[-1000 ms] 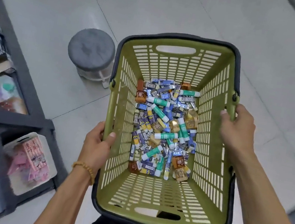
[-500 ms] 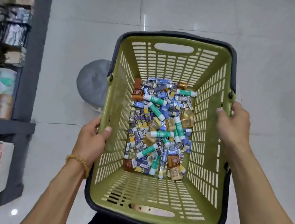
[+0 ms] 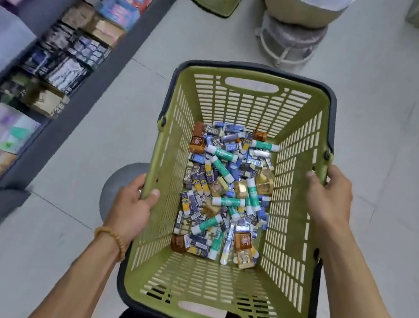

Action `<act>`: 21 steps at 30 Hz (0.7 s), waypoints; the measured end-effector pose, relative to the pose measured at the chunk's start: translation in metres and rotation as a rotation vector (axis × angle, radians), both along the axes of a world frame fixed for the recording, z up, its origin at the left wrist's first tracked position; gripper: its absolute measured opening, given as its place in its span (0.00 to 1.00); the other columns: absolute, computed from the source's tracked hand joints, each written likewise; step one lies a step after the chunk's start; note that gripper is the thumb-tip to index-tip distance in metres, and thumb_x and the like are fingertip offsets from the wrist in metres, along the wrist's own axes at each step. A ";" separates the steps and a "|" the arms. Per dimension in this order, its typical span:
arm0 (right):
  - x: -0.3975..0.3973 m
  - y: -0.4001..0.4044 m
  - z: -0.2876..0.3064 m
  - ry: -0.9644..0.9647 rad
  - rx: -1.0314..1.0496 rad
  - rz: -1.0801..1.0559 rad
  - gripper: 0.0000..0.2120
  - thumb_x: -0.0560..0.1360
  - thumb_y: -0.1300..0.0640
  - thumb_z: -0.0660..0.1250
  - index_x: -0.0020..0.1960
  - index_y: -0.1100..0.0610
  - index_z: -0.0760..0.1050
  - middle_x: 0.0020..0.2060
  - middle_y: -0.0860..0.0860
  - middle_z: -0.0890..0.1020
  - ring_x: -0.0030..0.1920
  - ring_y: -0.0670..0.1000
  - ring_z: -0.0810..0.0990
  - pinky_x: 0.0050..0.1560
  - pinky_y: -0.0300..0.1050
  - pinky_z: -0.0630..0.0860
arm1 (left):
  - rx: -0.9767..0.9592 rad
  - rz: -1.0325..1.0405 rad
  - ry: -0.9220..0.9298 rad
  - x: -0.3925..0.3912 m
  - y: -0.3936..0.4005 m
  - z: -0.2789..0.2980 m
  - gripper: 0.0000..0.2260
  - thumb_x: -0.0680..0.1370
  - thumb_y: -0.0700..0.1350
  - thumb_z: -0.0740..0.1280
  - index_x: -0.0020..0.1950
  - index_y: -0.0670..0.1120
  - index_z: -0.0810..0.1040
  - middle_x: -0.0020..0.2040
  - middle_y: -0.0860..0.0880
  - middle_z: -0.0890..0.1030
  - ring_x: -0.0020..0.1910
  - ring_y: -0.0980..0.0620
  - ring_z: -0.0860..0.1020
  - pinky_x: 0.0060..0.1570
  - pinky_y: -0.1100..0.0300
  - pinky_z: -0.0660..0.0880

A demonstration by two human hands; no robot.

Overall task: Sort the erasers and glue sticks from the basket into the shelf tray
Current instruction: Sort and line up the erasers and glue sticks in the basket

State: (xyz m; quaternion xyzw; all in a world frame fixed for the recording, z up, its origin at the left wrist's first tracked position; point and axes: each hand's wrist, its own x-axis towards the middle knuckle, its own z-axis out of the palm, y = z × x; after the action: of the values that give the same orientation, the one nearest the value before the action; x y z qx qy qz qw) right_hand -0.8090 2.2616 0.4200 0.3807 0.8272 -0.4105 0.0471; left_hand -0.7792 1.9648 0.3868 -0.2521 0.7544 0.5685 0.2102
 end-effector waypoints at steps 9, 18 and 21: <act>-0.302 0.005 -0.054 -0.016 -0.033 0.459 0.08 0.81 0.57 0.62 0.58 0.51 0.77 0.46 0.53 0.82 0.47 0.57 0.81 0.54 0.57 0.79 | -0.055 0.434 -0.032 -0.167 0.048 -0.053 0.11 0.81 0.38 0.62 0.56 0.53 0.78 0.46 0.52 0.85 0.45 0.49 0.81 0.52 0.48 0.78; -0.502 -0.089 -0.129 -0.050 0.045 0.900 0.08 0.82 0.59 0.61 0.59 0.56 0.76 0.46 0.54 0.81 0.46 0.57 0.80 0.49 0.50 0.78 | 0.085 0.874 -0.013 -0.279 0.042 -0.140 0.13 0.79 0.31 0.61 0.58 0.45 0.76 0.38 0.59 0.84 0.37 0.58 0.78 0.36 0.67 0.75; -0.542 -0.124 -0.181 -0.077 0.056 1.000 0.05 0.81 0.59 0.61 0.54 0.57 0.76 0.42 0.55 0.82 0.43 0.59 0.80 0.43 0.51 0.78 | 0.088 0.993 -0.032 -0.302 0.034 -0.181 0.12 0.79 0.32 0.62 0.57 0.45 0.78 0.39 0.56 0.83 0.40 0.52 0.76 0.38 0.60 0.74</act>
State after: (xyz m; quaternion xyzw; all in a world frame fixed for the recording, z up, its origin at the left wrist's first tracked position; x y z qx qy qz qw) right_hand -1.3511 2.1373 0.2394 -0.0466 0.9167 -0.3011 0.2584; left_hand -1.0812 1.9984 0.2056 -0.5806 0.5151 0.6273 -0.0639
